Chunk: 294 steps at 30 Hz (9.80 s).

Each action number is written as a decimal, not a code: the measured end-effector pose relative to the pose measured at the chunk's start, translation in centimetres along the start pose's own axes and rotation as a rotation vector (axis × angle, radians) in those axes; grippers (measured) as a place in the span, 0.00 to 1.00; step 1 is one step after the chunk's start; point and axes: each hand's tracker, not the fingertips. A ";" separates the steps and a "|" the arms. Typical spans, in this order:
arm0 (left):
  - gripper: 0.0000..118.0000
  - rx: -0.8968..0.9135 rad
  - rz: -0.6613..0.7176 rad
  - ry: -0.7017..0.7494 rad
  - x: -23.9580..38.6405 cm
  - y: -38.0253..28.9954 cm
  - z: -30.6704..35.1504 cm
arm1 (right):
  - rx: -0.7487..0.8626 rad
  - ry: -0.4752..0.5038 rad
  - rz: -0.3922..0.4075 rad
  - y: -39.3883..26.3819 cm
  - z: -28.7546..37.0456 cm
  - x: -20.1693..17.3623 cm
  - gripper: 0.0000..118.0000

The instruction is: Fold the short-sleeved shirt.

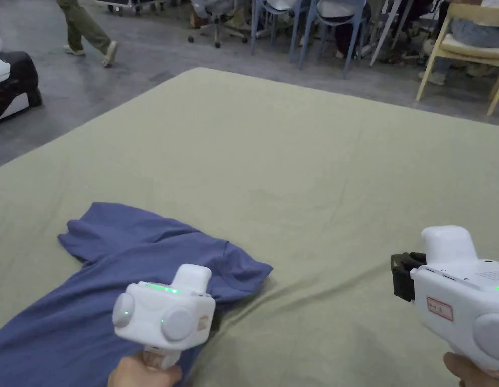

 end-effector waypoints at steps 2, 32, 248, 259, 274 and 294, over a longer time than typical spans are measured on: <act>0.00 0.062 0.024 0.278 -2.4 0.4 -0.1 | -0.008 0.019 -0.024 -1.1 -0.1 0.2 0.02; 0.00 -0.092 -1.033 -0.981 60.3 -10.6 10.4 | 0.161 -0.549 -0.305 -13.9 35.0 26.3 0.02; 0.09 -0.001 -0.329 0.075 17.5 -17.1 28.0 | -0.192 -0.208 -0.476 -27.3 38.3 11.0 0.02; 0.68 -0.281 -0.175 -0.045 14.9 -16.5 15.1 | -0.267 -0.145 -0.493 -28.3 35.3 10.1 0.02; 0.06 -0.216 -0.255 -0.033 18.4 -15.6 18.8 | -0.402 -0.173 -0.545 -29.3 33.5 13.4 1.00; 0.06 -0.240 -0.305 0.008 21.9 -8.8 17.2 | -0.435 -0.193 -0.568 -26.2 30.3 17.8 0.10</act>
